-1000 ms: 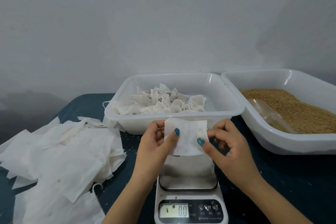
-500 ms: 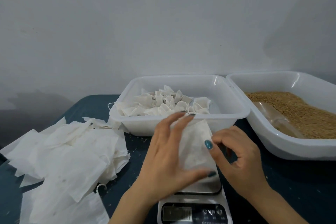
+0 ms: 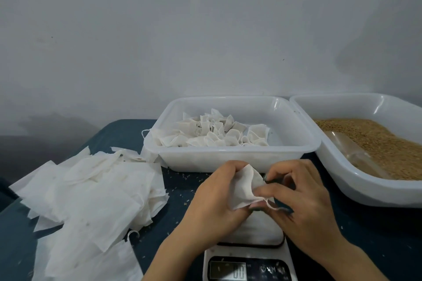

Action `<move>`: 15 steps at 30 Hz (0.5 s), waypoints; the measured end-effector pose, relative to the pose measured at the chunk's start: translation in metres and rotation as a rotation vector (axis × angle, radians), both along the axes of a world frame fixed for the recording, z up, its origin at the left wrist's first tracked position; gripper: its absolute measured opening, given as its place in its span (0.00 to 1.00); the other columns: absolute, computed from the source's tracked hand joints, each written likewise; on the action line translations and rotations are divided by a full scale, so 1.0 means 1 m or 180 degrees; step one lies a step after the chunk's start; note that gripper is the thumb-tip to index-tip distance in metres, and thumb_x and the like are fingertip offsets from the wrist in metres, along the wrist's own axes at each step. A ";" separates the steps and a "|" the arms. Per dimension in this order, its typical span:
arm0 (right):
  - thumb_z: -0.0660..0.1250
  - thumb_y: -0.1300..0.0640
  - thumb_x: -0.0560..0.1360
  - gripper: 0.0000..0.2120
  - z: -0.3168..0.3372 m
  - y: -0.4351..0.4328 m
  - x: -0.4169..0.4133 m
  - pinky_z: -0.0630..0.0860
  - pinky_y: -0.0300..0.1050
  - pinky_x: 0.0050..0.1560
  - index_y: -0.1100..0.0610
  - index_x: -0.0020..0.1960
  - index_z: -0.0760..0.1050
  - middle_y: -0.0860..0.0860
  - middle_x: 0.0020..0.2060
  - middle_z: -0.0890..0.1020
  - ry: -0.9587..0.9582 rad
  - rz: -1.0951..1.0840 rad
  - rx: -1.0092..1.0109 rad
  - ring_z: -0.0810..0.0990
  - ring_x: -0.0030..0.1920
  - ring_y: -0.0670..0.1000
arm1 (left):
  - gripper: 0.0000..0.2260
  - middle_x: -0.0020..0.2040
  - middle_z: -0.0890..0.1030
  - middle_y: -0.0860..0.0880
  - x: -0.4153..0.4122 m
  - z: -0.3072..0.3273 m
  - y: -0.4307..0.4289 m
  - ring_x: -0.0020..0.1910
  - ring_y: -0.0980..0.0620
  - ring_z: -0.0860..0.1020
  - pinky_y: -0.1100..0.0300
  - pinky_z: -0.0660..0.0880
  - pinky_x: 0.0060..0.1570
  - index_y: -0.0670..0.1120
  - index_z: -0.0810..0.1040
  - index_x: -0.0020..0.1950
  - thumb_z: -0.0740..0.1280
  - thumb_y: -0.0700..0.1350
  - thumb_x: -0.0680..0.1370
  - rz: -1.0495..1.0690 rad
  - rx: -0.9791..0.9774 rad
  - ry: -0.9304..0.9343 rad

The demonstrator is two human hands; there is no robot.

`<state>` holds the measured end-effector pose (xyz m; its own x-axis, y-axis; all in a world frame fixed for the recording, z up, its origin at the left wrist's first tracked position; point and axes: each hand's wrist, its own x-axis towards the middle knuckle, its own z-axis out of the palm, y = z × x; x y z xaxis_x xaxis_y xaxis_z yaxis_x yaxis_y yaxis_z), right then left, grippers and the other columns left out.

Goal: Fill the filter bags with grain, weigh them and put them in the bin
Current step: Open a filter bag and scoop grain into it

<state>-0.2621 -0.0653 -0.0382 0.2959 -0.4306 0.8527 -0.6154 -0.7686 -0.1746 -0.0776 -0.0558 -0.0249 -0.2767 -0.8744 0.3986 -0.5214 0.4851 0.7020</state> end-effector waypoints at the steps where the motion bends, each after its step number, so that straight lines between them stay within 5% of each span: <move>1: 0.71 0.45 0.76 0.10 0.001 0.001 0.000 0.69 0.34 0.46 0.51 0.42 0.83 0.44 0.48 0.77 0.0024 0.0008 -0.0116 0.71 0.50 0.45 | 0.17 0.52 0.79 0.59 0.000 0.001 0.000 0.52 0.57 0.78 0.53 0.76 0.51 0.54 0.72 0.58 0.72 0.53 0.72 -0.0032 0.0005 0.0005; 4: 0.72 0.53 0.77 0.08 0.002 0.003 -0.001 0.73 0.41 0.43 0.54 0.41 0.83 0.44 0.44 0.82 0.0249 0.0149 -0.0358 0.76 0.45 0.48 | 0.16 0.51 0.80 0.57 -0.002 0.002 0.002 0.50 0.55 0.78 0.51 0.76 0.50 0.52 0.73 0.57 0.70 0.52 0.72 -0.0164 0.0081 0.0037; 7: 0.69 0.54 0.79 0.09 0.001 0.003 0.000 0.73 0.42 0.39 0.54 0.41 0.82 0.45 0.40 0.81 0.0425 0.0158 -0.0367 0.75 0.43 0.49 | 0.17 0.49 0.80 0.58 -0.003 0.002 0.002 0.48 0.57 0.78 0.60 0.75 0.48 0.53 0.74 0.58 0.68 0.54 0.71 -0.0211 0.0101 0.0063; 12: 0.68 0.44 0.77 0.10 0.004 0.002 -0.002 0.73 0.42 0.40 0.49 0.51 0.82 0.44 0.40 0.80 0.0487 0.0197 -0.0171 0.74 0.44 0.49 | 0.17 0.50 0.81 0.56 -0.001 0.000 0.000 0.49 0.54 0.80 0.50 0.77 0.49 0.54 0.75 0.58 0.72 0.48 0.70 -0.0300 0.0126 -0.0001; 15: 0.66 0.41 0.79 0.12 0.005 0.002 0.000 0.73 0.42 0.40 0.47 0.56 0.79 0.45 0.39 0.79 0.0550 0.0242 -0.0098 0.73 0.44 0.48 | 0.19 0.50 0.81 0.59 0.000 0.000 -0.001 0.49 0.56 0.80 0.52 0.78 0.49 0.57 0.74 0.58 0.70 0.50 0.68 -0.0319 0.0106 -0.0025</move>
